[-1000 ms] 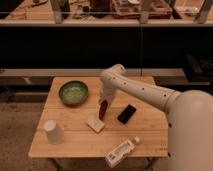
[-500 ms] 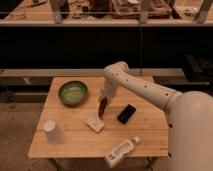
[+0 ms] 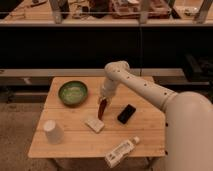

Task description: Place the pepper on the white sponge

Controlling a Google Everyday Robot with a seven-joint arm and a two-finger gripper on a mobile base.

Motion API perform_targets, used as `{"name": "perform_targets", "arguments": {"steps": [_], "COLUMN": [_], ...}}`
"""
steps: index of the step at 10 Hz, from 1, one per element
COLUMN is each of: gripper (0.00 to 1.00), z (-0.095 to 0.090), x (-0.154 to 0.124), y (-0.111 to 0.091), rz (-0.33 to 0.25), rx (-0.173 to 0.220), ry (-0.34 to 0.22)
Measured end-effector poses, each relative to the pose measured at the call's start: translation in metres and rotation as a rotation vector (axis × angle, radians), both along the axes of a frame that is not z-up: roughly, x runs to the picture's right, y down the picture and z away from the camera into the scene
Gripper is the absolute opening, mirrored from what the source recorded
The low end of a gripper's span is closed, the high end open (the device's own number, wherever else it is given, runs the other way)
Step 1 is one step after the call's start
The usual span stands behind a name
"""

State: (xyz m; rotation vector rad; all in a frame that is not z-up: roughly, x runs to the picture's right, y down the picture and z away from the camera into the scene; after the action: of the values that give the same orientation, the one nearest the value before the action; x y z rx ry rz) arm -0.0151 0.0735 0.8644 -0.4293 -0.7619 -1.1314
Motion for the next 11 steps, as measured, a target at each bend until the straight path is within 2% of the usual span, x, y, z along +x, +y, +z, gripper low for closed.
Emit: {"name": "perform_targets", "arguments": {"steps": [4,7,11], "gripper": [0.00,0.00,0.00], "z": [-0.009,-0.017,-0.026], "x": [-0.014,-0.021,-0.033], "y": [0.003,0.002,0.015], "rz": [-0.012,-0.026,-0.060], "rx": [-0.057,-0.069,-0.115], "ry": [-0.081,-0.106,-0.132]}}
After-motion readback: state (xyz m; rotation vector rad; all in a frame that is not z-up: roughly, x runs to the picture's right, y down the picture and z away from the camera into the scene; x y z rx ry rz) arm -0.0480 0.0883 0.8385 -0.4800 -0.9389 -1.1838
